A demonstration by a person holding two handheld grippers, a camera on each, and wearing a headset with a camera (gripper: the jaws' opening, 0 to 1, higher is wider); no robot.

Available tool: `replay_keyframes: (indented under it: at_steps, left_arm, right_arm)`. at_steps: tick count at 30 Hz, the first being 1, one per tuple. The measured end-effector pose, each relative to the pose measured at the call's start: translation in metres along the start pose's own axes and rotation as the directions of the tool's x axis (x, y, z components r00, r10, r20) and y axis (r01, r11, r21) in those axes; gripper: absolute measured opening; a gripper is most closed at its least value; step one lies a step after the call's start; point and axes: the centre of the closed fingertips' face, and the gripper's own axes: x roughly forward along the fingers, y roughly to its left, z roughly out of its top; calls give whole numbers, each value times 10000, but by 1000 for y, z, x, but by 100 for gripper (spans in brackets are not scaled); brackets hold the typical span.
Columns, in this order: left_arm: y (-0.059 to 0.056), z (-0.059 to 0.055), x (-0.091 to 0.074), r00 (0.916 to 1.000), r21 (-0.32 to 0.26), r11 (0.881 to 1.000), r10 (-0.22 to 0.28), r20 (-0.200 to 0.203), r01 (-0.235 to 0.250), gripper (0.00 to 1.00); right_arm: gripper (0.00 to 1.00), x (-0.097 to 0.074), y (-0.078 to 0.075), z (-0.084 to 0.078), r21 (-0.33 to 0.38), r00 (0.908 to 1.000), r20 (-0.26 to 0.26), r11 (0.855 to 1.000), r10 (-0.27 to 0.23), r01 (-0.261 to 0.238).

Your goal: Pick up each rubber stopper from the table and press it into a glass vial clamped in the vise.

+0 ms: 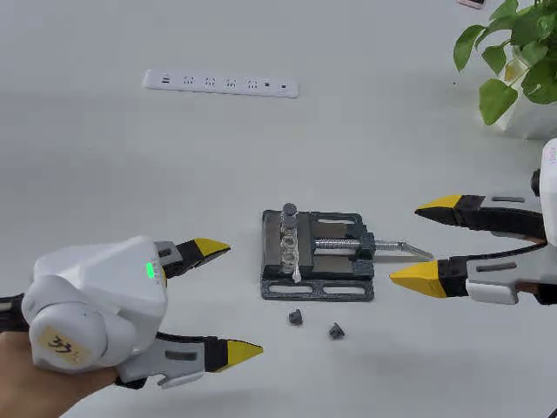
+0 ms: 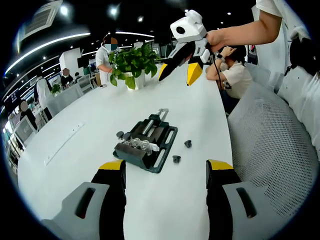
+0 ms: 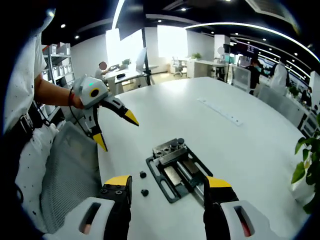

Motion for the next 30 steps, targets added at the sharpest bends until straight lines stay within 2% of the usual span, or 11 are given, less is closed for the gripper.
replay_keyframes:
  at_steps: [3,5,7,9,14,16,19,23,24,30]
  left_arm:
    - [-3,-6,7,9986,-72,9997,-223,-487,220,57]
    - [-7,-6,11,9978,100,9992,-368,-546,374,54]
    - [-10,-9,16,9951,5,9984,-567,-814,570,52]
    - [-12,-11,22,9931,163,9976,-647,-983,666,48]
    - [-17,-18,35,9868,-60,9957,-924,-1332,924,41]
    - [-20,-18,41,9846,-47,9947,-1022,-1420,1026,39]
    - [-24,-27,52,9753,-11,9925,-1207,-1847,1226,36]
    - [-23,-33,62,9709,-28,9909,-1325,-1996,1346,29]
    - [-24,-37,64,9662,-74,9902,-1375,-2180,1392,27]
    - [-24,-40,75,9613,-61,9888,-1466,-2332,1493,23]
  right_arm:
    - [61,-6,4,-9,93,9995,325,9999,50,-53]
    - [63,-10,7,-14,152,9986,532,9999,30,-38]
    - [64,-13,11,-18,213,9972,745,9998,25,-41]
    - [66,-15,16,-24,281,9957,929,9996,39,-65]
    - [70,-19,23,-39,298,9951,984,9996,-4,-26]
    - [69,-24,21,-49,443,9953,964,9990,-39,-4]
    - [69,-24,25,-53,610,9948,1002,9981,-164,103]
    - [68,-26,27,-55,750,9940,1060,9970,-283,204]
    - [68,-27,28,-55,793,9936,1089,9966,-314,228]
    - [68,-30,28,-56,948,9926,1140,9950,-408,300]
